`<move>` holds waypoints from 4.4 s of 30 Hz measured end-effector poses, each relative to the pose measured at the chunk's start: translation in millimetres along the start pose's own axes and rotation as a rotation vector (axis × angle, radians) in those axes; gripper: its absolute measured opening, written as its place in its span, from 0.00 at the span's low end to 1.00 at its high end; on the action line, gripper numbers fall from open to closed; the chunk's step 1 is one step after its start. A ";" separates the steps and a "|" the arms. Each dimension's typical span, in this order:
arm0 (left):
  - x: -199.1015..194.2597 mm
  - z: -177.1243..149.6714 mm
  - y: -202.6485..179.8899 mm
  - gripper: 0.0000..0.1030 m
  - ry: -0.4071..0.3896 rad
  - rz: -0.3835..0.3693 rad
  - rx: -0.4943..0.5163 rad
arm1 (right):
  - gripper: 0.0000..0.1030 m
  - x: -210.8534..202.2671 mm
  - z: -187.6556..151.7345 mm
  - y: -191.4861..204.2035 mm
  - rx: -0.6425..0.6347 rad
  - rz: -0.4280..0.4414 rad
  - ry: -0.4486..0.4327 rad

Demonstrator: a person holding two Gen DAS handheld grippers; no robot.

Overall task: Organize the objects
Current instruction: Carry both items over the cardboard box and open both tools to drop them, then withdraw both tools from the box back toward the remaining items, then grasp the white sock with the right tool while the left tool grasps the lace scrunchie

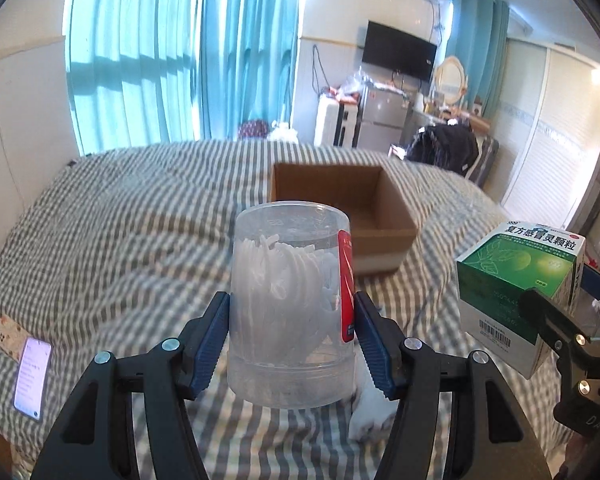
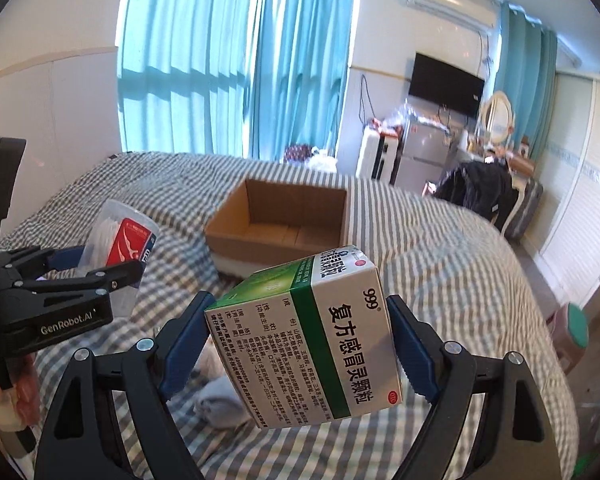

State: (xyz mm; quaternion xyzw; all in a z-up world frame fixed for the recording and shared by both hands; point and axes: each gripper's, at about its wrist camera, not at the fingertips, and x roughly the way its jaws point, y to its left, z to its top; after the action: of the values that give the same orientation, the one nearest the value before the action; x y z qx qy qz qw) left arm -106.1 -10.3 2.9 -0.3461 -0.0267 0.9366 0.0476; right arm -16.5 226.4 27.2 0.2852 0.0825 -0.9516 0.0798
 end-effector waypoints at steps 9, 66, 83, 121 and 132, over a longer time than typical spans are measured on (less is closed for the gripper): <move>27.8 69.0 -4.7 0.61 -0.066 0.015 0.027 | 0.82 18.0 72.4 -13.1 -0.032 -0.004 -0.085; 113.8 140.8 -25.7 0.90 -0.066 0.042 0.185 | 0.93 150.9 174.5 -65.9 0.131 0.043 -0.039; -36.4 100.0 -12.5 0.96 -0.204 0.054 0.176 | 0.93 -15.9 157.7 -22.9 0.017 0.001 -0.085; 67.4 -84.3 16.5 0.97 0.130 0.165 0.081 | 0.86 111.4 -80.6 43.5 0.038 0.140 0.376; 71.0 -85.6 15.4 0.96 0.150 0.160 0.082 | 0.24 94.5 -71.0 27.3 0.067 0.191 0.344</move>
State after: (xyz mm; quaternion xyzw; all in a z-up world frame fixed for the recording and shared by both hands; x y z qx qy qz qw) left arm -105.1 -16.5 -109.1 -0.4142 0.0427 0.9091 -0.0114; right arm -51.4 204.2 -86.9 0.4527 0.0358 -0.8791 0.1449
